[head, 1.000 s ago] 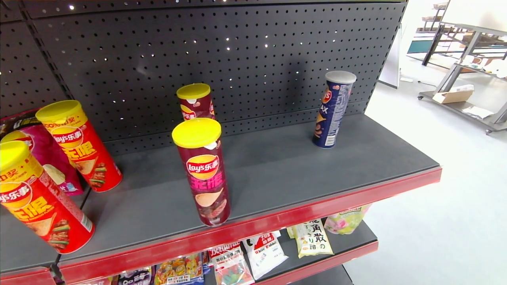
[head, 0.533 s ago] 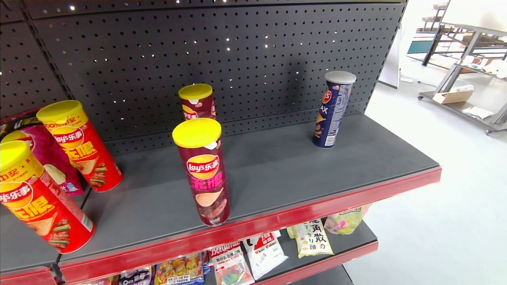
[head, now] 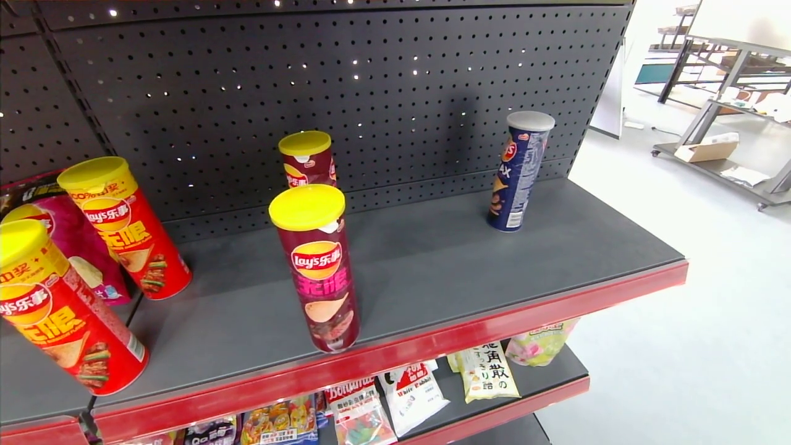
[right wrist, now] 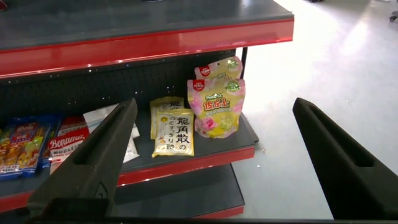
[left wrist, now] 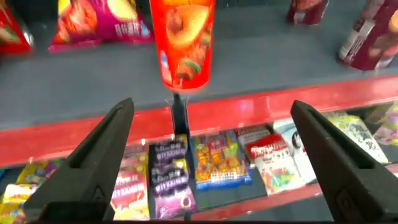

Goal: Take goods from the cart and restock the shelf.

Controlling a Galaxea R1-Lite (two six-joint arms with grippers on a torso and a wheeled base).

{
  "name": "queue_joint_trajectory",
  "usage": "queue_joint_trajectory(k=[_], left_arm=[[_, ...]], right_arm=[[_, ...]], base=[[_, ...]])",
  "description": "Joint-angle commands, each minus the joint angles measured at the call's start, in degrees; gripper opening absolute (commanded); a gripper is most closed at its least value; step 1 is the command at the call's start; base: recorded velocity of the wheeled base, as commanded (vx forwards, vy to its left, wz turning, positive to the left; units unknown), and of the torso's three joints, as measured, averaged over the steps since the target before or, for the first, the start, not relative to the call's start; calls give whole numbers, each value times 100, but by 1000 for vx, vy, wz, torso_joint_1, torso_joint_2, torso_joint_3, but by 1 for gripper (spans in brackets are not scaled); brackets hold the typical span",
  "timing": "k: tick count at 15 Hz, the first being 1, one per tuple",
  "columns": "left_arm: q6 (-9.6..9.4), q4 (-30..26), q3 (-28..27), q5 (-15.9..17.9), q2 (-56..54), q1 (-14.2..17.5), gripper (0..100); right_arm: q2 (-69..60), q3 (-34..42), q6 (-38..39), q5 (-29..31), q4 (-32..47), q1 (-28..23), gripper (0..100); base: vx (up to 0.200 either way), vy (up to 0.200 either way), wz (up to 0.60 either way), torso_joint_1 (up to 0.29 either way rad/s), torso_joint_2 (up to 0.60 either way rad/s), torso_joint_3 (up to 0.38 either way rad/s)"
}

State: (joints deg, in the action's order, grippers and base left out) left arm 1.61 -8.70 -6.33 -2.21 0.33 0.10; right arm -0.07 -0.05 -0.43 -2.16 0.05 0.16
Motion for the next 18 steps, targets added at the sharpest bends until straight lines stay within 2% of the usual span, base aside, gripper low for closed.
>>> queue_joint_trajectory(k=[1, 7, 9, 11, 12, 14, 15, 16, 17, 18], left_arm=[[15, 9, 88, -17, -33, -1, 100], [-29, 9, 88, -8, -33, -1, 100], [-47, 9, 97, -17, -33, -1, 100], [-275, 53, 132, -8, -33, -1, 100], [-328, 106, 149, 19, -33, -1, 100], [-354, 246, 202, 581, -33, -1, 100], [-345, 290, 228, 643, -33, -1, 100], [-302, 290, 228, 458, -33, 8, 100], [-258, 299, 228, -122, -33, 17, 100], [-214, 317, 246, -465, -33, 17, 100]], right_arm=[[7, -4, -10, -4, -5, 2, 100], [7, -4, 8, 5, -5, 2, 100], [7, 5, 34, 5, -5, 2, 100], [7, 5, 25, 5, -5, 2, 100], [7, 5, 16, 5, -5, -7, 100], [7, 5, 43, 5, -5, 2, 100], [7, -4, 34, 5, -5, 2, 100], [7, 5, 34, 5, -5, -7, 100], [7, -4, 34, 5, -5, 2, 100], [7, -4, 34, 5, -5, 2, 100]], base=[[0, 0, 600, -2, -2, 7], [0, 0, 600, 4, 2, 3], [0, 0, 0, 0, 0, 0], [0, 0, 0, 0, 0, 0], [0, 0, 0, 0, 0, 0], [0, 0, 0, 0, 0, 0], [0, 0, 0, 0, 0, 0], [0, 0, 0, 0, 0, 0], [0, 0, 0, 0, 0, 0], [0, 0, 0, 0, 0, 0]])
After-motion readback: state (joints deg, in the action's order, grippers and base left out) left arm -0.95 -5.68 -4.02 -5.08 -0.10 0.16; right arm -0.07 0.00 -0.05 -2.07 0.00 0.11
